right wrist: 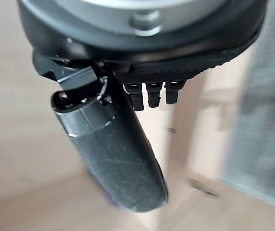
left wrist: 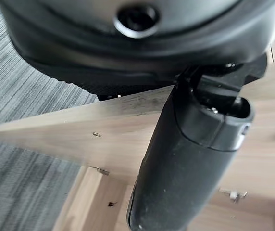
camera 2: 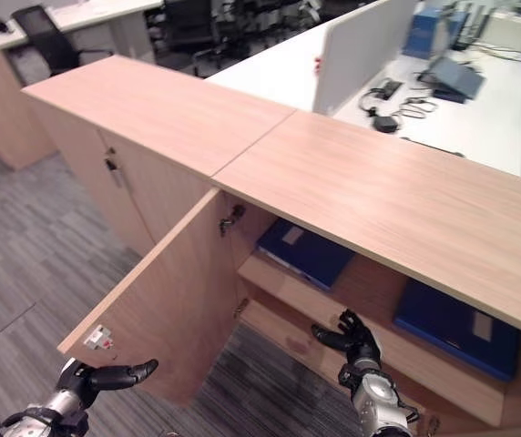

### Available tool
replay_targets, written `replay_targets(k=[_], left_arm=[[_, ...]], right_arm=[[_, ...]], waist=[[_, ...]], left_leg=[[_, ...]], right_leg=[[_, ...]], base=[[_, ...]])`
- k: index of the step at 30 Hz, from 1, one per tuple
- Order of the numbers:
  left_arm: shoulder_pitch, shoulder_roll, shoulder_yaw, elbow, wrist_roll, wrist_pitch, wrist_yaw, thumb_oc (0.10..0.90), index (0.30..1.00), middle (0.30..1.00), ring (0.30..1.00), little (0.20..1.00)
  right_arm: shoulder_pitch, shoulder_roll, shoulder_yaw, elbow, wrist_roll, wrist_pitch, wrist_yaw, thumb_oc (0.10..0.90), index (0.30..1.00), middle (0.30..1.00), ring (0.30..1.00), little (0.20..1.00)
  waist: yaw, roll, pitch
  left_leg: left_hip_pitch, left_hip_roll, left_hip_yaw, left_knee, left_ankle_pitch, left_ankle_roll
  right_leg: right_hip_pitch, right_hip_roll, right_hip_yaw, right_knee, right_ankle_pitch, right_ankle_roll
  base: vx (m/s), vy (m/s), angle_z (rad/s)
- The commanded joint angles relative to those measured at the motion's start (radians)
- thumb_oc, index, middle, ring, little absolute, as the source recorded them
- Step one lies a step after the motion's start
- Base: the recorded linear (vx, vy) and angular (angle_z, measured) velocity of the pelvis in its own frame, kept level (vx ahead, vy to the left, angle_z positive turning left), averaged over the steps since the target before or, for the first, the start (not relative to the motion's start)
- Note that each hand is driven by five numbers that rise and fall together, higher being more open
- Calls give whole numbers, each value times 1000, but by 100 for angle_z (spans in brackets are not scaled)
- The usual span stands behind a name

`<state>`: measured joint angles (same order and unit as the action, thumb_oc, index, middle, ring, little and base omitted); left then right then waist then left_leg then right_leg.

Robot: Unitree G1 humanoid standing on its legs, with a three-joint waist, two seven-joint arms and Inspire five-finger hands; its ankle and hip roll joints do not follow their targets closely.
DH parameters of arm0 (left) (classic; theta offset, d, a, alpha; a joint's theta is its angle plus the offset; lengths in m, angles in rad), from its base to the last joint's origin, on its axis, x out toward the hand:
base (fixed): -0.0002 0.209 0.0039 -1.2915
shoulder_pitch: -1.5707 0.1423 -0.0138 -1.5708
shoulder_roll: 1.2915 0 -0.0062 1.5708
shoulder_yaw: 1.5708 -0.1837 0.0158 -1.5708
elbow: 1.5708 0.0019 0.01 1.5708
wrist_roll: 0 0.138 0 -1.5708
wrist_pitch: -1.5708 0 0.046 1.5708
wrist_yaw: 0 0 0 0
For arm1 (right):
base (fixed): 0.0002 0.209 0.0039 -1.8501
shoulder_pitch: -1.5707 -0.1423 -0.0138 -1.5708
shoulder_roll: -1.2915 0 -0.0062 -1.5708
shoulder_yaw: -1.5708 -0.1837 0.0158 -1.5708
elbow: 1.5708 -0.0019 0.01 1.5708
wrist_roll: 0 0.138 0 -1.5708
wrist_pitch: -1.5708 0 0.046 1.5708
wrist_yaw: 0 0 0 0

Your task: Put the empty folder in the office cabinet

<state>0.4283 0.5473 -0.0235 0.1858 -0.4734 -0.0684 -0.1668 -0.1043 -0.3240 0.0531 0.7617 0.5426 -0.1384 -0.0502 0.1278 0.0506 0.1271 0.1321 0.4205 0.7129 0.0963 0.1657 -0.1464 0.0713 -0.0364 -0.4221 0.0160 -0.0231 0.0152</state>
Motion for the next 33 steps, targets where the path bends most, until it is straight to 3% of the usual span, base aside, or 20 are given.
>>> replay_targets(k=[1, 3, 4, 5, 6, 9, 10, 11, 12, 13, 14, 18, 21, 27, 32, 33], left_arm=[[-128, -104, -126, -198, -48, -79, -87, 800, 900, 900, 900, 900], [-133, -127, -138, -195, -52, -84, -76, 800, 900, 900, 900, 900], [-139, -134, -140, -199, -55, -84, -75, 800, 900, 900, 900, 900], [-143, -138, -143, -200, -58, -88, -73, 800, 900, 900, 900, 900], [-146, -143, -144, -205, -58, -92, -75, 800, 900, 900, 900, 900], [-153, -160, -154, -211, -57, -102, -74, 800, 900, 900, 900, 900], [-163, -165, -162, -208, -48, -105, -70, 800, 900, 900, 900, 900], [-164, -165, -162, -207, -48, -105, -70, 800, 900, 900, 900, 900], [-170, -165, -164, -208, -42, -106, -69, 800, 900, 900, 900, 900], [-173, -167, -165, -208, -37, -107, -69, 800, 900, 900, 900, 900], [-185, -165, -170, -201, -27, -101, -73, 800, 900, 900, 900, 900], [-205, -161, -179, -193, 13, -104, -73, 800, 900, 900, 900, 900], [-229, -153, -194, -167, 44, -107, -57, 800, 900, 900, 900, 900], [-270, -161, -171, -92, 67, -109, -14, 800, 900, 900, 900, 900], [-377, -156, -125, 62, 120, -113, 66, 800, 900, 900, 900, 900], [-454, -131, -104, 171, 160, -111, 116, 800, 900, 900, 900, 900]], right_arm=[[-123, -33, 54, -55, -11, -50, 10, 800, 900, 900, 900, 900], [-137, -35, 90, -58, -36, -42, 16, 800, 900, 900, 900, 900], [-141, -38, 104, -68, -47, -41, 19, 800, 900, 900, 900, 900], [-145, -37, 117, -68, -57, -39, 21, 800, 900, 900, 900, 900], [-147, -36, 128, -65, -68, -38, 25, 800, 900, 900, 900, 900], [-166, -31, 152, -41, -95, -31, 34, 800, 900, 900, 900, 900], [-190, -19, 169, -17, -101, -26, 36, 800, 900, 900, 900, 900], [-191, -19, 169, -17, -101, -26, 36, 800, 900, 900, 900, 900], [-200, -15, 176, -7, -105, -23, 37, 800, 900, 900, 900, 900], [-204, -6, 183, 1, -111, -19, 41, 800, 900, 900, 900, 900], [-184, -4, 182, -7, -125, -11, 48, 800, 900, 900, 900, 900], [-136, -10, 175, -37, -138, -1, 59, 800, 900, 900, 900, 900], [-115, -1, 171, -31, -143, 6, 62, 800, 900, 900, 900, 900], [-70, 22, 157, -27, -128, 12, 66, 800, 900, 900, 900, 900], [-1, 37, 153, -60, -118, 19, 79, 800, 900, 900, 900, 900], [18, 40, 159, -67, -114, 20, 84, 800, 900, 900, 900, 900]], waist=[[-36, 52, 3], [-14, 73, 12], [-3, 72, 17], [4, 70, 21], [9, 63, 24], [23, 48, 30], [39, 40, 34], [40, 39, 33], [44, 38, 30], [42, 40, 29], [24, 44, 23], [-18, 44, 1], [-56, 33, -13], [-84, 26, -30], [-120, 19, -48], [-135, 16, -54]], left_leg=[[-78, 77, -107, -112, 165, -100], [-128, 53, -271, -71, 214, -87], [-139, 25, -355, -57, 204, -78], [-149, -13, -434, -37, 169, -63], [-158, -73, -509, -15, 100, -35], [-162, -233, -594, 28, -71, 13], [-178, -328, -632, 59, -150, 36], [-182, -329, -631, 58, -147, 37], [-186, -358, -646, 60, -159, 42], [-166, -369, -638, 49, -173, 51], [-136, -358, -597, 30, -162, 51], [-83, -330, -536, -25, -140, 41], [-33, -325, -507, -101, -130, 48], [-4, -322, -486, -143, -125, 53], [18, -322, -470, -167, -131, 56], [20, -323, -463, -170, -135, 56]], right_leg=[[183, -151, 17, -103, -107, 180], [152, -134, 52, -103, -91, 163], [141, -132, 77, -103, -89, 155], [129, -130, 96, -103, -86, 150], [113, -132, 118, -103, -79, 145], [94, -129, 159, -103, -60, 130], [79, -113, 188, -103, -44, 125], [75, -114, 190, -103, -41, 125], [67, -103, 202, -103, -32, 124], [64, -93, 217, -103, -28, 124], [70, -83, 220, -103, -25, 123], [84, -79, 207, -103, -34, 122], [77, -81, 199, -103, -14, 127], [77, -77, 189, -103, -10, 130], [80, -75, 186, -103, -9, 133], [77, -74, 189, -103, -6, 135]], base=[[-81, -193, -89], [-143, -232, -79], [-165, -270, -57], [-114, -301, -101], [-86, -301, -112], [-24, -264, -93], [-6, -200, -101], [10, -199, -132], [7, -90, -195], [35, -128, -193], [29, -69, -129], [58, -29, -63], [65, -64, -20], [43, -14, -16], [51, 33, 2], [45, 43, -10]])
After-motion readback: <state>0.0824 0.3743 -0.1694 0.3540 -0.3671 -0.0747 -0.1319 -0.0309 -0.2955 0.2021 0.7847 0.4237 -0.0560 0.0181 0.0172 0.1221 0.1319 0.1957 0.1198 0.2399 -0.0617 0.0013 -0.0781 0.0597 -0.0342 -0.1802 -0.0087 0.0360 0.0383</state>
